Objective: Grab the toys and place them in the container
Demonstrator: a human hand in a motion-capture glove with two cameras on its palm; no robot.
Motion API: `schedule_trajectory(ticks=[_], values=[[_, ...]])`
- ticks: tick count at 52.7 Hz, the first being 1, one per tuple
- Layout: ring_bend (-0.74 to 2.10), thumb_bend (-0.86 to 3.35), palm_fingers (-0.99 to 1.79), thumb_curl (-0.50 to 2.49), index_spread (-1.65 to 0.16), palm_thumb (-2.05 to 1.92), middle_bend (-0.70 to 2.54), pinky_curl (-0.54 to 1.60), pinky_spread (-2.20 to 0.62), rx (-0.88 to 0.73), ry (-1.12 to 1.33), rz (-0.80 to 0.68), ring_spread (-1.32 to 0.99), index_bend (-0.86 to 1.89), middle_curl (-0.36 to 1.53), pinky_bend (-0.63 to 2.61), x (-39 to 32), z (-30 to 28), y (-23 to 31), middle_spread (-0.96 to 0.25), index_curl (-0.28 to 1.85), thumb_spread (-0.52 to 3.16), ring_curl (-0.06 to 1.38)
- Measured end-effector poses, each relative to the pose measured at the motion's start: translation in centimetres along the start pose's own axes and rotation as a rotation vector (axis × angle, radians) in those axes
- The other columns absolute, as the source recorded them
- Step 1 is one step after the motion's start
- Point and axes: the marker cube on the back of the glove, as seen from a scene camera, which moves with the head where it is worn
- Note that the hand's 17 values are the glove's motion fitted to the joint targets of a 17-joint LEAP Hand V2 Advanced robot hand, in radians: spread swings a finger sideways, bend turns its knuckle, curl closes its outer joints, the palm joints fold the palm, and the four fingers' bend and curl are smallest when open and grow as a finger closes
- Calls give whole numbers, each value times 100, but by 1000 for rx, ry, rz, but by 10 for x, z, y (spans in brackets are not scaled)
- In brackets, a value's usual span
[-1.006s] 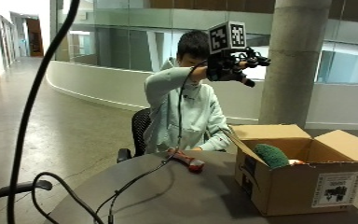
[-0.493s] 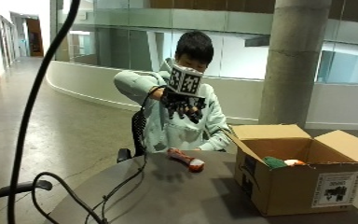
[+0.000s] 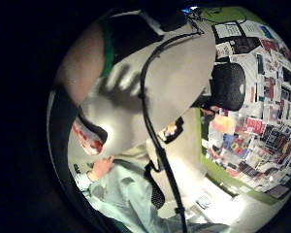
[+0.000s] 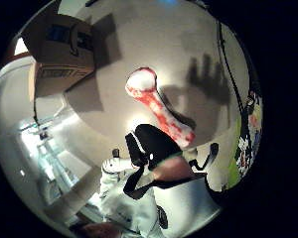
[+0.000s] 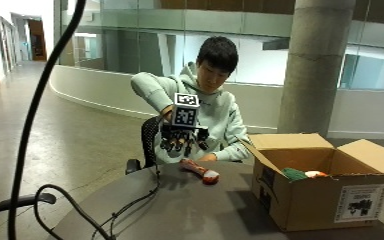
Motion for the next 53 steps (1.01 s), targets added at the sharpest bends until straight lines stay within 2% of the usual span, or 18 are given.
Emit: schedule_trajectory(ticks=[15, 21, 30, 42, 53], values=[[14, -2, -16, 32, -7, 1, 7, 33, 7, -31, 163, -107, 11, 44, 11, 77, -32, 58, 6, 15, 46, 117, 17], [13, 2, -8, 33, -10, 9, 11, 32, 7, 21, 163, -143, 11, 69, 11, 70, -37, 68, 0, 14, 53, 121, 14], [16, 13, 7, 37, -15, 32, 20, 29, 6, 99, 107, -227, 8, 96, 16, 58, -42, 80, -7, 4, 60, 131, 13], [18, 24, 24, 46, -18, 58, 43, 26, 4, 153, 21, -372, -2, 103, 28, 43, -46, 76, -6, -7, 62, 132, 13], [23, 24, 31, 54, -17, 68, 54, 27, 2, 273, -42, -470, -12, 99, 35, 39, -51, 33, 7, -16, 64, 123, 15]])
